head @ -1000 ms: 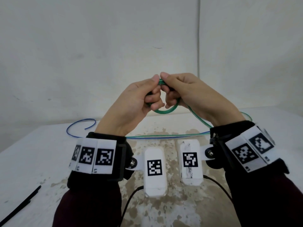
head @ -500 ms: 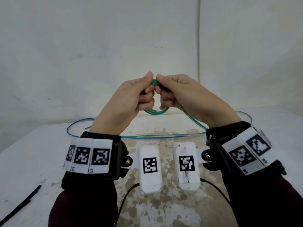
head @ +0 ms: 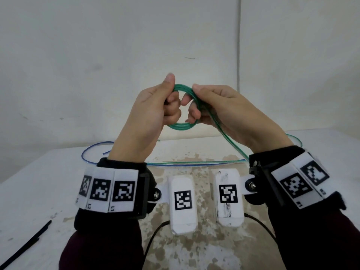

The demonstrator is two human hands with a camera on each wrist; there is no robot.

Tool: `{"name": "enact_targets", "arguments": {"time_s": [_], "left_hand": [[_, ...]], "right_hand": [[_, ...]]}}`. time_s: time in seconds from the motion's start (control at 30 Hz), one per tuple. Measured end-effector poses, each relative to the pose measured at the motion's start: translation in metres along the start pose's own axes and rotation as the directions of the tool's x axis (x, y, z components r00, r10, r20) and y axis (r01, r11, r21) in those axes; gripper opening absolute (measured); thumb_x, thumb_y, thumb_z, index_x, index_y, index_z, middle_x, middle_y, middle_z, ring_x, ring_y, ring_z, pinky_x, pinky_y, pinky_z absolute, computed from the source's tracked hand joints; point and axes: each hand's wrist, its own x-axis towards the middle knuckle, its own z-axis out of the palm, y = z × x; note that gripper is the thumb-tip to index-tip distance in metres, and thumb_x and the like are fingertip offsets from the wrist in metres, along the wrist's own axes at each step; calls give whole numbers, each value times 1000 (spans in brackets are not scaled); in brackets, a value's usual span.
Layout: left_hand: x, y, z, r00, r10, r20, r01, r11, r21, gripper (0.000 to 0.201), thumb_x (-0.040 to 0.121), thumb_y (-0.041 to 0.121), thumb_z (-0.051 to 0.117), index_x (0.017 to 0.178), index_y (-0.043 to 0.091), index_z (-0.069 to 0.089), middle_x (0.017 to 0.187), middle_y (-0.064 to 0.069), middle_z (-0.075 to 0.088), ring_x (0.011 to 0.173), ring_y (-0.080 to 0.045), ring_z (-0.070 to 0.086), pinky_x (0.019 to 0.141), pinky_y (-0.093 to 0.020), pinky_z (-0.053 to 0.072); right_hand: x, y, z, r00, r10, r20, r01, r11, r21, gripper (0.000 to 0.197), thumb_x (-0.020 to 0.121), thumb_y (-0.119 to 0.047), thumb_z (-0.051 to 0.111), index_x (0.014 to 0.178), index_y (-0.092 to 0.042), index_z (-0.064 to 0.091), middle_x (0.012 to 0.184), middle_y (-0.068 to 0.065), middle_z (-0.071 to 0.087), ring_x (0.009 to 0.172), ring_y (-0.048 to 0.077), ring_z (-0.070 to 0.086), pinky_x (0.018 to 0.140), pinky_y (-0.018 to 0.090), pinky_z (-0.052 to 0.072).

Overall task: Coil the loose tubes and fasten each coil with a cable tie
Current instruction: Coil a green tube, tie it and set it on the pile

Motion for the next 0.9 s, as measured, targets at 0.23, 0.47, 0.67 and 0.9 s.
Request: {"name": "enact_targets", "arguments": {"time_s": [0.23, 0.47, 0.67, 0.9], "left_hand": [[-1, -3, 3, 991, -37, 130, 34, 999, 25, 42, 103, 27, 32, 65, 11, 39, 53, 2, 24, 43, -13, 26, 47, -18, 28], [1, 4, 13, 992, -33, 122, 57, 978, -200, 41, 102, 29, 28, 64, 14, 33, 45, 5, 24, 40, -11, 27, 49, -17, 39], [0, -2, 13, 997, 33, 65, -27, 995, -92, 38, 103, 25, 32, 67, 13, 35, 49, 7, 22, 43, -10, 21, 50, -16, 34], [0, 1, 14, 999, 29, 13, -27, 993, -118, 41, 102, 26, 35, 64, 13, 36, 47, 5, 22, 40, -11, 24, 46, -18, 33]], "right_hand": [[-2, 0, -4, 1000, -15, 7, 15, 996, -91, 37, 104, -25, 35, 75, -11, 52, 52, -8, 30, 49, 9, 30, 60, 28, 27], [-2, -8, -3, 999, -39, -31, 41, 997, 62, 39, 103, -29, 34, 70, -13, 45, 51, -7, 33, 54, 12, 44, 61, 18, 43], [0, -3, -1, 999, -9, -44, 10, 999, 30, 38, 103, -27, 34, 75, -10, 52, 51, -4, 39, 55, 14, 47, 65, 22, 47], [-2, -6, -5, 1000, 10, 15, -12, 984, 179, 35, 104, -24, 31, 77, -10, 49, 54, -3, 32, 55, 12, 44, 65, 18, 44]]}}
